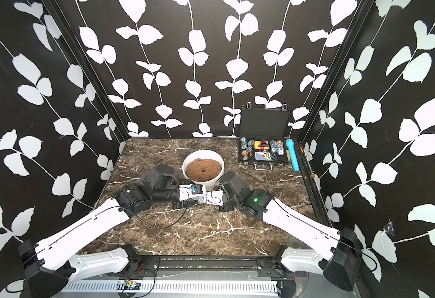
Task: Scrub the dried mud off the ceramic pot
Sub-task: Pick up the brush from the center of the board.
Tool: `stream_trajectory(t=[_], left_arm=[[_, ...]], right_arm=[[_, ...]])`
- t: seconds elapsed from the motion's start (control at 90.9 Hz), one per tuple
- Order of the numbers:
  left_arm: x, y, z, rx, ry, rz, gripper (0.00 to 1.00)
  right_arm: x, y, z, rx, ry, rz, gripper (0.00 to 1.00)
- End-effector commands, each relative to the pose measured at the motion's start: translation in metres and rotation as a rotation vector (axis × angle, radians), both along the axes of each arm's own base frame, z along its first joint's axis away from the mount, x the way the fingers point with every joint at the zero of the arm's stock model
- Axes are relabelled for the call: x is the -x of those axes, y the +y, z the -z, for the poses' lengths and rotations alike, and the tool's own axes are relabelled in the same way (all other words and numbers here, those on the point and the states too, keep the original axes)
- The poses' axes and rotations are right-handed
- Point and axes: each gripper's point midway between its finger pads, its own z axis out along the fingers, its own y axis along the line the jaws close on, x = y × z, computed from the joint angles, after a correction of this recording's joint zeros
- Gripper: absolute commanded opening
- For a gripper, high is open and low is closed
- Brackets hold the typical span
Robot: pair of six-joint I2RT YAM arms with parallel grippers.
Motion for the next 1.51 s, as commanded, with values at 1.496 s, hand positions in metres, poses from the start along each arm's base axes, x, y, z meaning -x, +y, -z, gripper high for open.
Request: stream_trajectory(t=[1.496], left_arm=[[0.004, 0.0, 0.007, 0.047, 0.107, 0.031, 0.48]], right_arm=[[0.004, 0.006, -0.021, -0.133, 0.024, 0.006, 0.06]])
